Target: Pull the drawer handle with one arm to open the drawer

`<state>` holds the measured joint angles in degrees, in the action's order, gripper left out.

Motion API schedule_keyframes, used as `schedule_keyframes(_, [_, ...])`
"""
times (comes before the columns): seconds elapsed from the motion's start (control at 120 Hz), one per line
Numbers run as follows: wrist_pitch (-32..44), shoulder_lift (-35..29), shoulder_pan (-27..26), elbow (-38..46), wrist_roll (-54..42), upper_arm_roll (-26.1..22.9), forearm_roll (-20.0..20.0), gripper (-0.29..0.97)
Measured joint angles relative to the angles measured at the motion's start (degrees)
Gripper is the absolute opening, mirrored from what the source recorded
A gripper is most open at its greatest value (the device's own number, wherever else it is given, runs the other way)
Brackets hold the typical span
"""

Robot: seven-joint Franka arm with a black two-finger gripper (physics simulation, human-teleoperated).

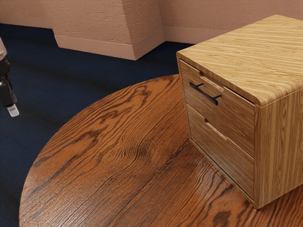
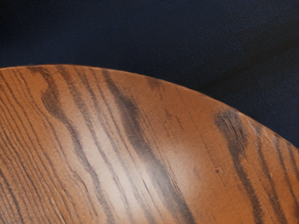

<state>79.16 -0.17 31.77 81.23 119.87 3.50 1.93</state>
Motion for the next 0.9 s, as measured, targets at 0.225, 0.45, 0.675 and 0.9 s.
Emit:
schedule_keyframes(0.225, [0.0, -0.1, 4.9, 0.0, 0.7, -0.1, 0.1, 0.68])
schedule_keyframes(0.45, [-0.1, -7.9, -8.9, -4.6, -0.6, -2.0, 6.7, 0.67])
schedule_keyframes(0.675, [11.9, -2.4, -40.7, -13.7, -11.1, -6.6, 12.3, 0.68])
schedule_keyframes(0.9, [25.1, 6.3, -37.4, -13.4, -22.1, -4.7, 7.0, 0.68])
